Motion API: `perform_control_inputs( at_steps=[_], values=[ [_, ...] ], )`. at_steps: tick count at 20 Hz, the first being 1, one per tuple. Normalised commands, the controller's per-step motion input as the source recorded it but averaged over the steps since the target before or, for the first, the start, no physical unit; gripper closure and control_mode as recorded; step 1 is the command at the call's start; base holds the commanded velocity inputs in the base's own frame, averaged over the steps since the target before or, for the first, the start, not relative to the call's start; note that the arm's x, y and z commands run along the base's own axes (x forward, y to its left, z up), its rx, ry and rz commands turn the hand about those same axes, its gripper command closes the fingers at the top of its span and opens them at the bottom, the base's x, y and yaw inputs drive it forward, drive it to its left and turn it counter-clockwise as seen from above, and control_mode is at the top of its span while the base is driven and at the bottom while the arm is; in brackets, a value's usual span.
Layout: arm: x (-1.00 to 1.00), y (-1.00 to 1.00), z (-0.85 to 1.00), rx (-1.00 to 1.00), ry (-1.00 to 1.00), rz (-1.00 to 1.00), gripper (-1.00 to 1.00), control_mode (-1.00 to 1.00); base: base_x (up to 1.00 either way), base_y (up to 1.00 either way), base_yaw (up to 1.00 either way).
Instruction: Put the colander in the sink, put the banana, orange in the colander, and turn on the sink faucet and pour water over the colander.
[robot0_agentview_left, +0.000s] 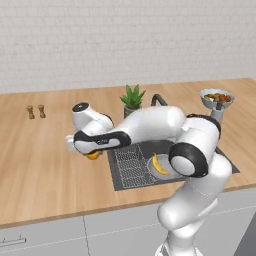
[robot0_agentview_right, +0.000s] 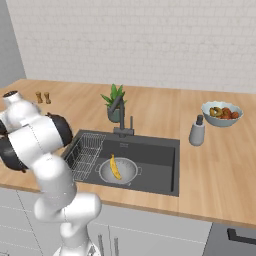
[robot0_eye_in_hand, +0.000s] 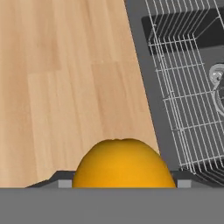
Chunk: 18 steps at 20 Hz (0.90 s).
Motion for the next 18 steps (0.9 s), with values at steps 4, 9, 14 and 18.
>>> perform_control_inputs(
  at_steps=[4, 9, 14, 18],
  values=[
    [-0.47, -1.0, 1.0, 0.23, -0.03, 0.0, 1.0, -1.0, 0.0, 0.0, 0.0],
    [-0.49, -1.0, 0.92, 0.2, 0.0, 0.0, 1.0, -1.0, 0.0, 0.0, 0.0],
    [-0.43, -1.0, 0.66, 0.16, 0.01, 0.0, 1.0, -1.0, 0.0, 0.0, 0.0],
    [-0.23, -1.0, 0.5, 0.09, 0.06, 0.0, 1.0, -1.0, 0.0, 0.0, 0.0]
  ],
)
